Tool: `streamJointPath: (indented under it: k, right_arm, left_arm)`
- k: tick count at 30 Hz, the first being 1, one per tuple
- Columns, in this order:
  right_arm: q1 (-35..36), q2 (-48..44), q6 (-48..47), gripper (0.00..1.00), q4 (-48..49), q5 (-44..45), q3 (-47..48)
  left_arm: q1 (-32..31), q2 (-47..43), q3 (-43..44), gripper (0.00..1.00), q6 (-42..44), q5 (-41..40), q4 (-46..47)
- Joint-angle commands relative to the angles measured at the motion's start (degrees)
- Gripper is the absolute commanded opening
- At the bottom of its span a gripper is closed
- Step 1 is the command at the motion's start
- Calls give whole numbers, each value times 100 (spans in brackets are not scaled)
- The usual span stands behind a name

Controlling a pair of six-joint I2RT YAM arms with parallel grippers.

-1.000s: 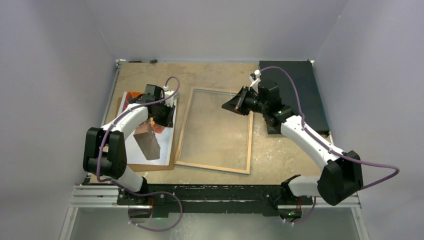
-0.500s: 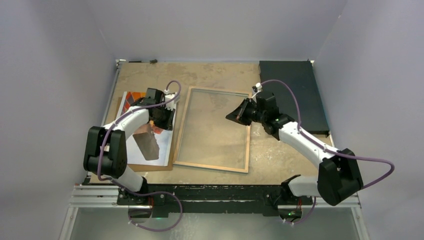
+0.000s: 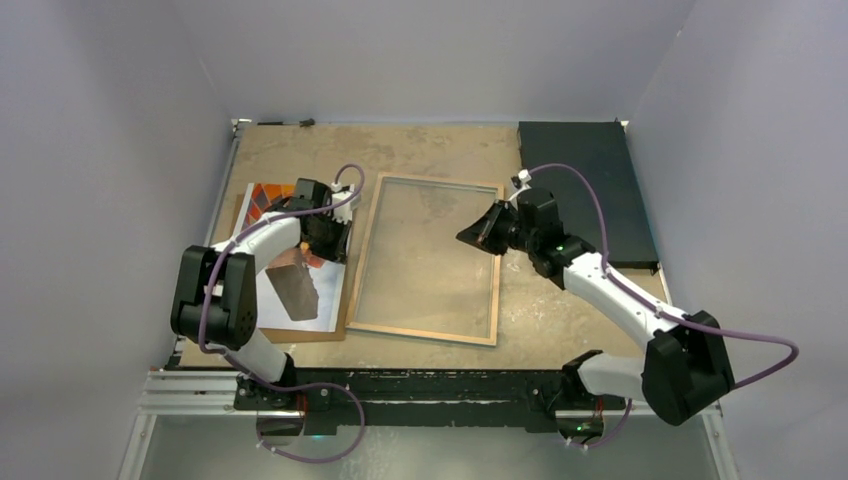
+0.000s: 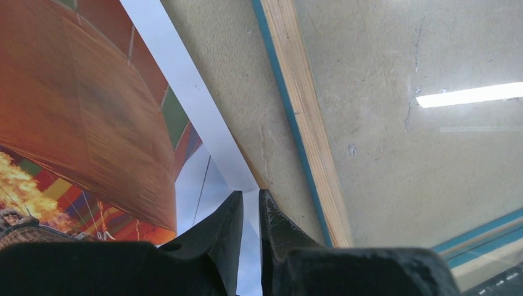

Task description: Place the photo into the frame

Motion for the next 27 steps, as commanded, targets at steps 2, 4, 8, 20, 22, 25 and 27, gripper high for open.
streamJointPath:
  k: [2, 4, 8, 20, 22, 25, 27]
  right_arm:
    - [17, -205, 13, 0, 258, 177, -226]
    - [17, -203, 56, 0, 347, 260, -293]
    - [17, -270, 146, 0, 415, 376, -451]
    - [18, -461, 283, 0, 562, 712, -851]
    - [17, -517, 327, 0, 592, 774, -924]
    - [17, -536, 403, 0, 648, 820, -1055]
    - [16, -573, 442, 0, 692, 845, -1151]
  left_arm:
    - [-17, 73, 126, 13, 76, 114, 186]
    - [-24, 53, 127, 13, 71, 103, 188]
    - [-34, 12, 130, 12, 37, 94, 183]
    - [-143, -58, 204, 11, -74, 54, 148]
    - [-154, -56, 208, 11, -103, 34, 146]
    - [-172, -38, 256, 12, -135, 49, 106]
    - [-201, -39, 272, 12, -153, 49, 82]
